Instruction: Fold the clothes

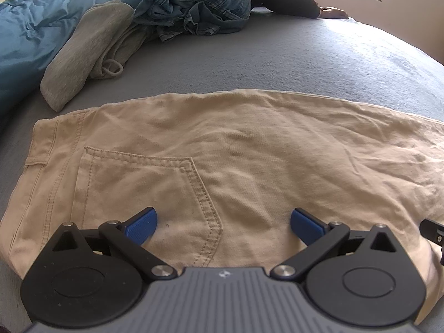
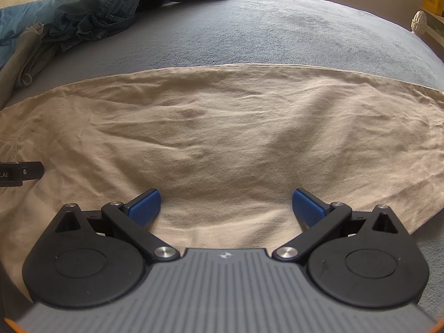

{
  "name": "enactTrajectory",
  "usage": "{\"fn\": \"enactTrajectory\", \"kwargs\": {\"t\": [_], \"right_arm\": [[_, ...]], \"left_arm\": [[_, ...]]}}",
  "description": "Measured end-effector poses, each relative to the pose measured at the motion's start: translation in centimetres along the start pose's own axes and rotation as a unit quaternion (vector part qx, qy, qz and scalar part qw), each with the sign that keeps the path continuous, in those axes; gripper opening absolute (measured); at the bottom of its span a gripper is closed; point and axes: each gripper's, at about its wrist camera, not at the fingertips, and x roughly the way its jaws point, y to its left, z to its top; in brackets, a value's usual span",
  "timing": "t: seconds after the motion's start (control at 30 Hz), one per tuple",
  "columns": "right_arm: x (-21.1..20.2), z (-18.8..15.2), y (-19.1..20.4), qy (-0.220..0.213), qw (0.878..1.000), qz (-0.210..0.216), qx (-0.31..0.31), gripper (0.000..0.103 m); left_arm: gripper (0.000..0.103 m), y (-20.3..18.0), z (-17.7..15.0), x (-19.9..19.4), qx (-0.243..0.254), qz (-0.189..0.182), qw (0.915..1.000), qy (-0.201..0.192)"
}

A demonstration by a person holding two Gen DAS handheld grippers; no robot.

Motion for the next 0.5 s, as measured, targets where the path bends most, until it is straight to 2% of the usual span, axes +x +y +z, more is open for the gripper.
{"fn": "enactTrajectory", "kwargs": {"t": [0.5], "right_arm": [[0.02,-0.13,0.05,-0.004,1.000,0.001,-0.003,0.102]], "left_arm": [[0.103,-0.14,-0.51,-0.12,0.006,0.002,0.9998,-0.017]]}}
